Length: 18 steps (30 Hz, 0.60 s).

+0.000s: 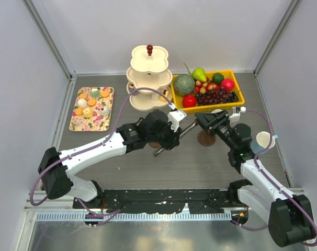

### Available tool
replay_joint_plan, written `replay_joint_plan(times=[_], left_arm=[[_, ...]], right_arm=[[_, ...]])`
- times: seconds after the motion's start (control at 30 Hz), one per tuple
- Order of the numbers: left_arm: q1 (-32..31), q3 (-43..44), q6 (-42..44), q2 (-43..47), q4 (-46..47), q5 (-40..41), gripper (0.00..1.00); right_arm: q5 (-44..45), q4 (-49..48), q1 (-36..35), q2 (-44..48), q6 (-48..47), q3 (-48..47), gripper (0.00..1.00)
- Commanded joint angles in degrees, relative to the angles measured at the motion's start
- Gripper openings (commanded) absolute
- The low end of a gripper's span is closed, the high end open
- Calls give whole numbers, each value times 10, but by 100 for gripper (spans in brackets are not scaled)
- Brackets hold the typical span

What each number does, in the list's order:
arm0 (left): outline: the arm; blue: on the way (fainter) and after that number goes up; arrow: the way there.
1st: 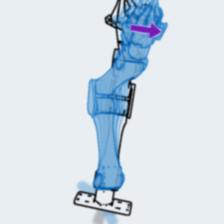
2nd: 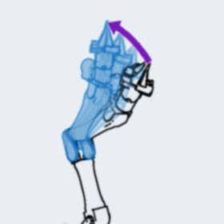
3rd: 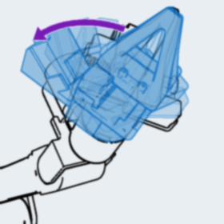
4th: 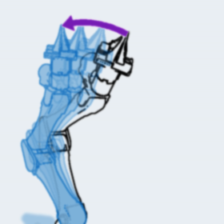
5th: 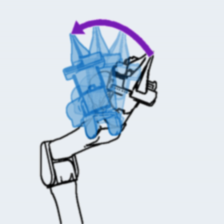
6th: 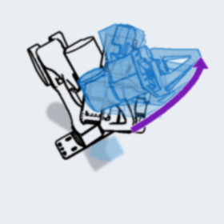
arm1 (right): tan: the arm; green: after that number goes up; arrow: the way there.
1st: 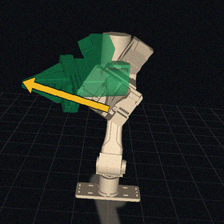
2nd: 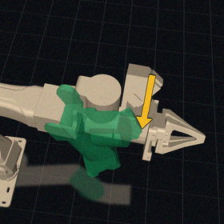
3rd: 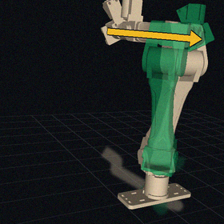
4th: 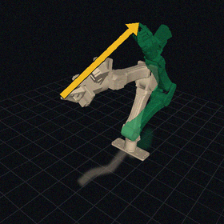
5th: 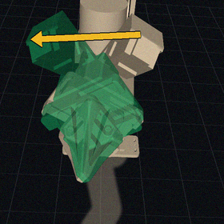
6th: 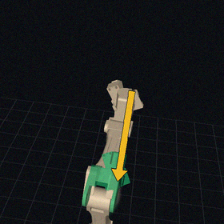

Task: Serve the afternoon tea

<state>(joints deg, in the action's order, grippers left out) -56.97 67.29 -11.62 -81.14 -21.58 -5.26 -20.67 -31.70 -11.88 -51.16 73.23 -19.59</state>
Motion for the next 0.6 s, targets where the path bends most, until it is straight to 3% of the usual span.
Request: replay_joint_plan(times=[0.0,0.1,0.17,0.23,0.3,0.43,0.57], left_arm=[[2,20,6,8,-5,-3,31],[3,19,6,9,-8,0,30],[3,19,7,12,-12,7,27],[3,21,7,14,-17,18,27],[5,23,2,16,-25,29,27],[20,29,-14,21,-47,39,30],[38,23,-27,35,-71,47,36]], right_arm=[[-5,-41,2,0,3,-3,31],[-4,-40,2,-2,4,-4,39],[-7,-39,2,-2,3,-5,54],[-10,-25,5,0,-4,-11,78],[-16,-4,9,4,-19,-20,88],[-25,56,12,14,-61,-43,98],[-23,177,12,30,-178,-97,97]])
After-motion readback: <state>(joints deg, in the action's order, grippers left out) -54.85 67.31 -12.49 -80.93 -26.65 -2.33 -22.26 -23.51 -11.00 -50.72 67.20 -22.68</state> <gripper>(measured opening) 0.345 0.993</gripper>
